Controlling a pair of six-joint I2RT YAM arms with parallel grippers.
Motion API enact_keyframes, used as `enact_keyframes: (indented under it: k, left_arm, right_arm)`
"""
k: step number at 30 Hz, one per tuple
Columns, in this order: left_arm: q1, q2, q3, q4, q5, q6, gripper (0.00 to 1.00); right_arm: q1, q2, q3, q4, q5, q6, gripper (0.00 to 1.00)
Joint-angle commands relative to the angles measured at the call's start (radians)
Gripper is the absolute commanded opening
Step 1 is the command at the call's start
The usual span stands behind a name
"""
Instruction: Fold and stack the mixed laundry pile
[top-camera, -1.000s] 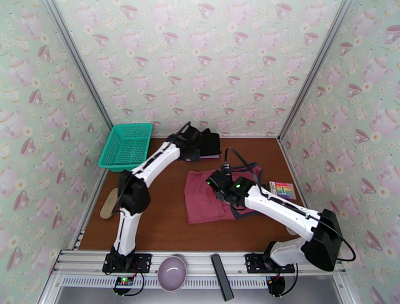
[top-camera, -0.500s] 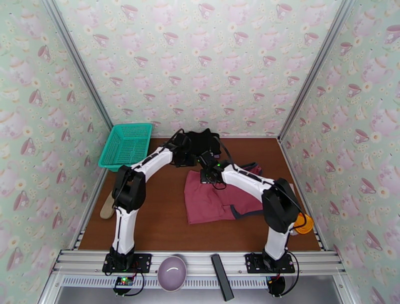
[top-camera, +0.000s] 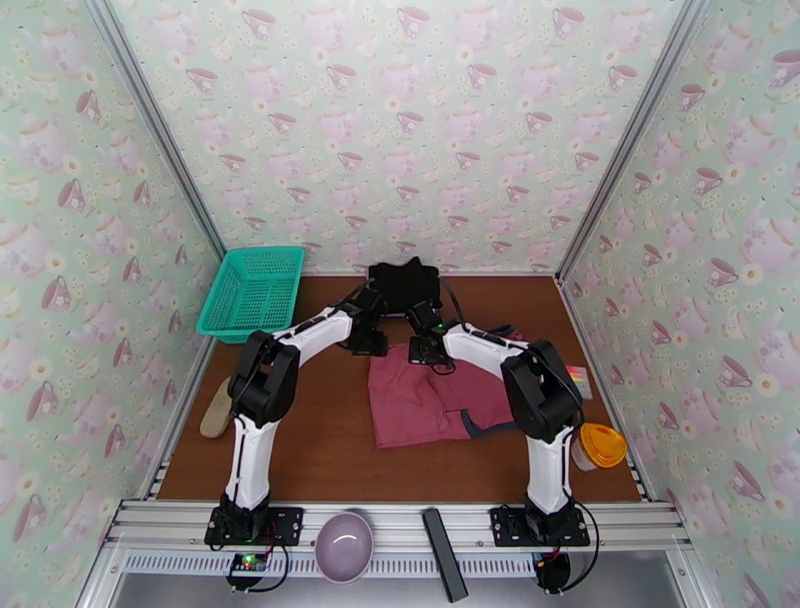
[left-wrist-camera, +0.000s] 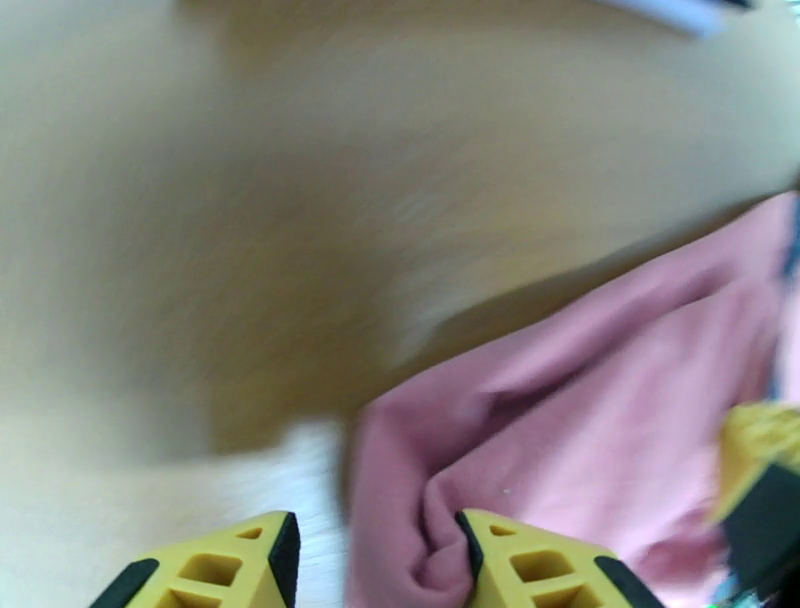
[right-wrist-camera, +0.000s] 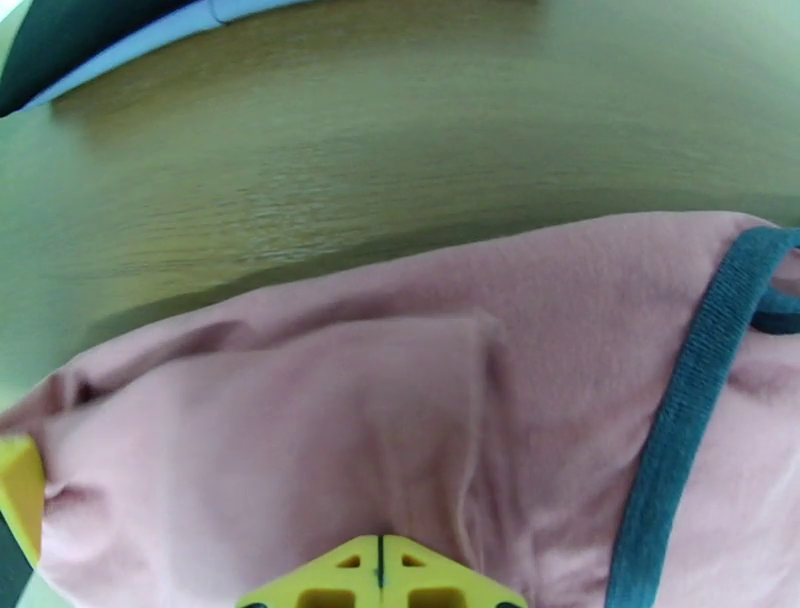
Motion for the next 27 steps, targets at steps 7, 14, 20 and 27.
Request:
enact_keyframes:
  k: [7, 14, 20, 27]
  left_arm:
    - [0.027, 0.030, -0.018, -0.018, -0.222, -0.022, 0.47]
    - [0.054, 0.081, 0.145, 0.032, -0.249, 0.028, 0.50]
    - [0.061, -0.053, 0.081, 0.137, -0.282, 0.000, 0.56]
    - [0.004, -0.314, -0.160, 0.134, -0.105, -0.069, 0.48]
  right_arm:
    - [-0.024, 0.075, -0.003, 0.001, 0.040, -0.015, 0.00]
    - [-0.024, 0.106, 0.031, -0.021, 0.061, -0.020, 0.00]
    - [-0.026, 0.080, 0.086, -0.042, 0.069, -0.066, 0.00]
    - [-0.025, -0.040, 0.126, -0.102, 0.037, -0.167, 0.06]
